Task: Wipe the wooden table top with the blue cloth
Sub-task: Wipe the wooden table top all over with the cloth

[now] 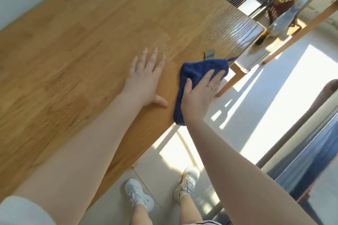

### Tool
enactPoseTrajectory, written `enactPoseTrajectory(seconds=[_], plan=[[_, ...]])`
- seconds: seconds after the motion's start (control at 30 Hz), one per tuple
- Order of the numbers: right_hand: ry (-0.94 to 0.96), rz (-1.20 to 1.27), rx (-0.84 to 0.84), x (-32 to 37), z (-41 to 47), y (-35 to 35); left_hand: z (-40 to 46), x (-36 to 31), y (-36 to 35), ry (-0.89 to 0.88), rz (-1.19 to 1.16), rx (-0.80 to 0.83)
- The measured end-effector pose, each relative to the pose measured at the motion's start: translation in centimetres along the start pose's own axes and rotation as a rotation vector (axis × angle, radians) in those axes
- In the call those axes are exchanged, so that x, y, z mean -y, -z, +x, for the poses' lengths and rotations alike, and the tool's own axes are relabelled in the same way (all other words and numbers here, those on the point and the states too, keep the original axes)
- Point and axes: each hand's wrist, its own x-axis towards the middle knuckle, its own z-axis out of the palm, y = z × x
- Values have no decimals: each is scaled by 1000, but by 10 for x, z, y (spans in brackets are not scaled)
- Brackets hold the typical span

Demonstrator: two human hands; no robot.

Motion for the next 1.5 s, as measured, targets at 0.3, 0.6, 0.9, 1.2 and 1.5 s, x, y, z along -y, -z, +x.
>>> enactPoseTrajectory(seconds=[0.3,0.6,0.9,1.2,1.5], plan=[[36,-71,-44,-1,74,25,23,0,9,-171,205,147],[23,0,4,-4,69,31,55,-15,24,-321,235,293],[-23,-36,-90,-1,150,48,84,4,49,-442,-92,127],[0,-172,7,-2,111,38,131,-37,53,-236,-235,-86],[307,-342,197,-3,274,95,196,-66,76,208,-293,123]])
